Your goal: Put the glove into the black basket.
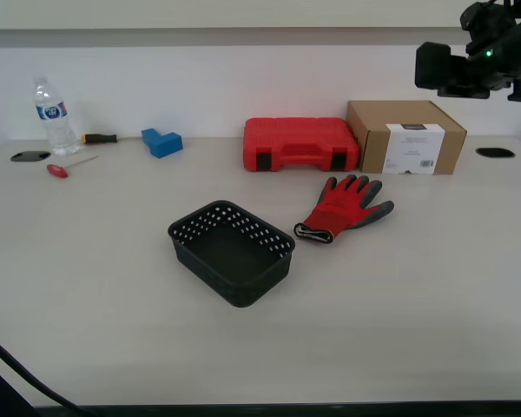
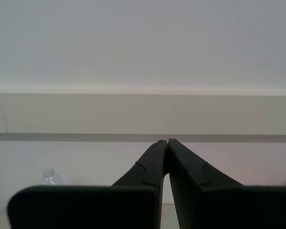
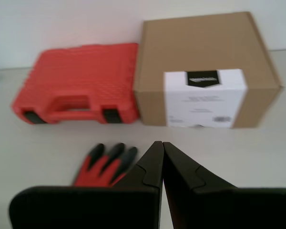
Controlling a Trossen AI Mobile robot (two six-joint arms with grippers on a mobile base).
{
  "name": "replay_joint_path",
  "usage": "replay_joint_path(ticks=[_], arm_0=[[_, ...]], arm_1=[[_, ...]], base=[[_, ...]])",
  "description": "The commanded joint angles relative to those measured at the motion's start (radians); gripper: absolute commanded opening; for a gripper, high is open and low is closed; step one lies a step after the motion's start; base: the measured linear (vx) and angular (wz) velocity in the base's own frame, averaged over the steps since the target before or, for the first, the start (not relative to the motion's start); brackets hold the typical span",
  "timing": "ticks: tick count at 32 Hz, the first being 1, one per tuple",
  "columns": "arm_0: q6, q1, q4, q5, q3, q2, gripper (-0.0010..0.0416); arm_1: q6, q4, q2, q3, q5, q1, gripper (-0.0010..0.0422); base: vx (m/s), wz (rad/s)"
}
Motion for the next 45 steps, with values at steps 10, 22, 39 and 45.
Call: replay_joint_path(ticks=[10,22,39,45], arm_0=[[-0.046,0.116,-0.444,-0.146,0.395,0.417,0.0001],[-0.124,0.127,-0.784,-0.163,0.710,0.689,0.0055],[-0.003,0.130,-0.757,0.002,0.869,0.737,0.0276],[0.050,0.138,-0.871,0.003,0.963,0.849,0.0275]], arm_1=[[0.000,0.003,0.000,0.000,-0.001,0.000,0.0000],[0.000,0.003,0.000,0.000,-0.001,0.000,0.0000],[0.000,0.003,0.000,0.000,-0.001,0.000,0.0000],[0.000,0.003,0.000,0.000,-0.001,0.000,0.0000]], base=[[0.000,0.000],[0.000,0.000],[0.000,0.000],[0.000,0.000]])
